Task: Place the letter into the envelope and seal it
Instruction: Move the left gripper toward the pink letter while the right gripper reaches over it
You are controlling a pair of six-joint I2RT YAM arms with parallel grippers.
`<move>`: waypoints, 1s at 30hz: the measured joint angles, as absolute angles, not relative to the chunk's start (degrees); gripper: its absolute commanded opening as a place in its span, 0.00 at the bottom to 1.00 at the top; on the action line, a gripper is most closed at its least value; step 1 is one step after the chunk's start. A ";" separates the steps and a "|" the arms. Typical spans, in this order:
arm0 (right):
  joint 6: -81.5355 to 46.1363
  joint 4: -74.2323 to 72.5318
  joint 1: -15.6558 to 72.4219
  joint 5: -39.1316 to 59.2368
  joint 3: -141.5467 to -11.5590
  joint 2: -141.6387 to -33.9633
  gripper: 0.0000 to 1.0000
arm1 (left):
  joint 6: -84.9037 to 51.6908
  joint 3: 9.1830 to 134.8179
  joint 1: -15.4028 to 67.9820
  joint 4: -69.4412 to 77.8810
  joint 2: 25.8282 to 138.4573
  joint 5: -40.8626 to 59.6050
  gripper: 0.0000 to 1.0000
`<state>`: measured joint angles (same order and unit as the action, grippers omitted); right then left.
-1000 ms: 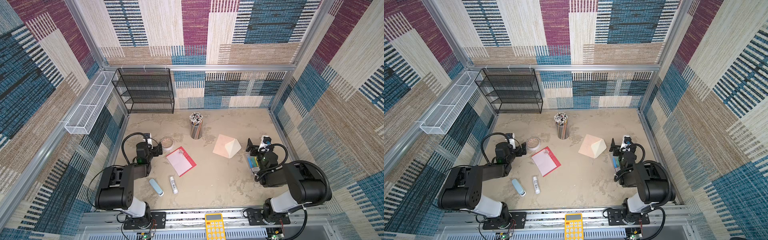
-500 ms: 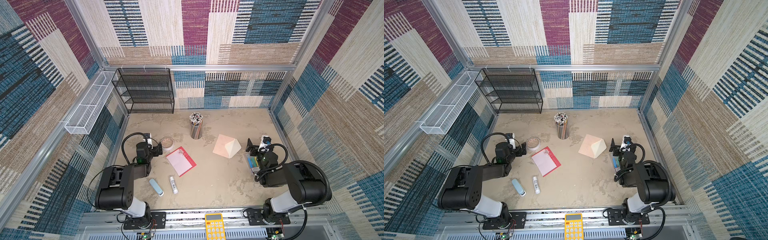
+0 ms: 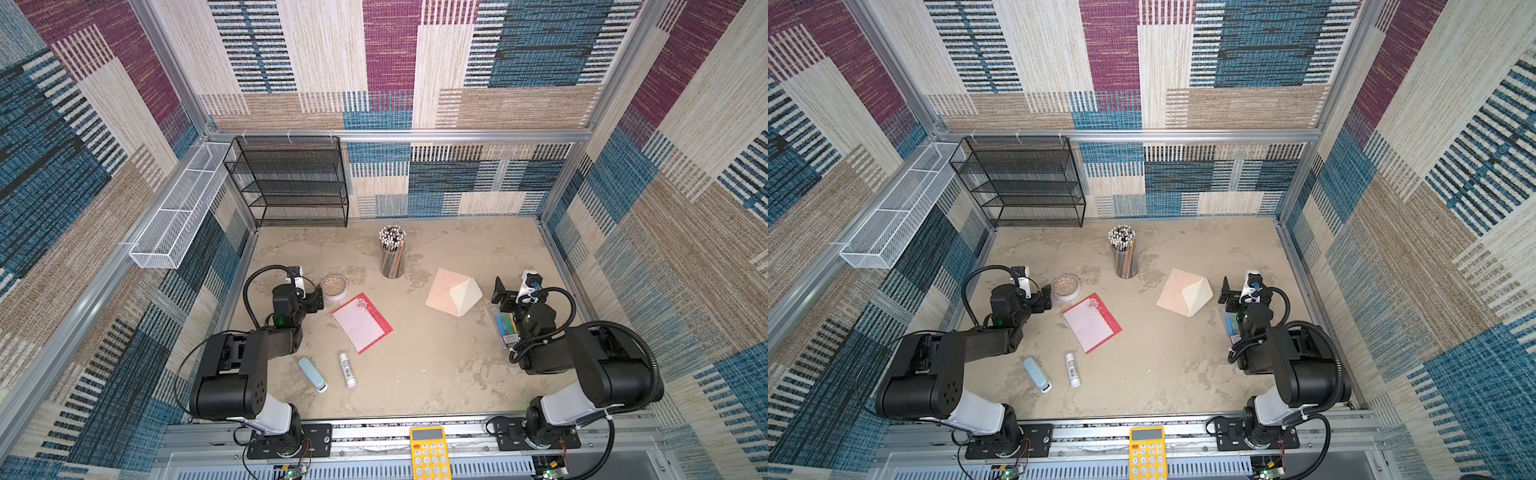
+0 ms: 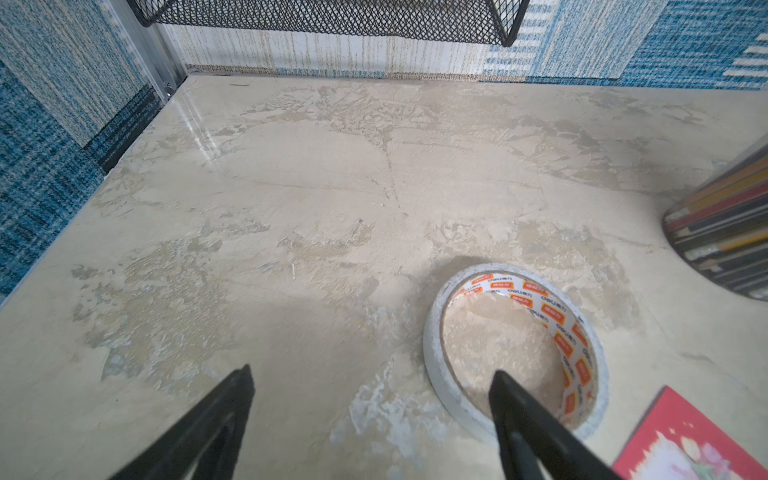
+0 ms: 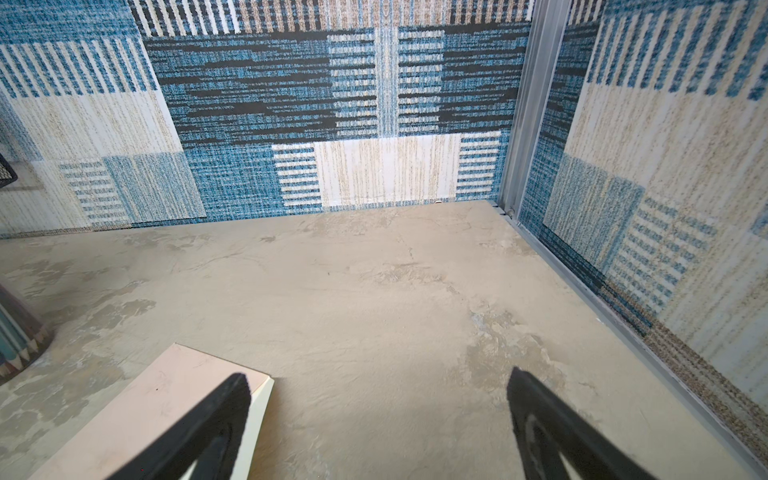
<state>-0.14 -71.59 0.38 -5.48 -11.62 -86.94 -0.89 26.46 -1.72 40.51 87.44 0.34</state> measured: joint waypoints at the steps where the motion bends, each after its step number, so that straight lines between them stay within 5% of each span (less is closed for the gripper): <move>1: -0.12 -69.17 0.38 -5.23 -12.53 -85.54 1.00 | -0.91 26.72 -1.72 39.48 86.80 0.30 0.78; 13: -13.52 -29.41 0.40 -7.33 -35.70 -68.99 0.98 | -12.38 46.06 -0.95 6.20 71.24 -9.67 0.58; 22: -24.64 -8.80 2.74 -2.57 -43.11 -66.06 0.96 | -20.03 64.42 2.96 -18.41 75.46 -2.98 0.59; 30: -27.11 -2.37 9.72 0.47 -45.06 -64.82 0.96 | -20.40 68.29 6.26 -31.92 76.40 4.08 0.60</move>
<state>-27.11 -2.37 9.72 0.47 -45.06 -64.82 -20.40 68.29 6.26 -31.92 76.40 4.08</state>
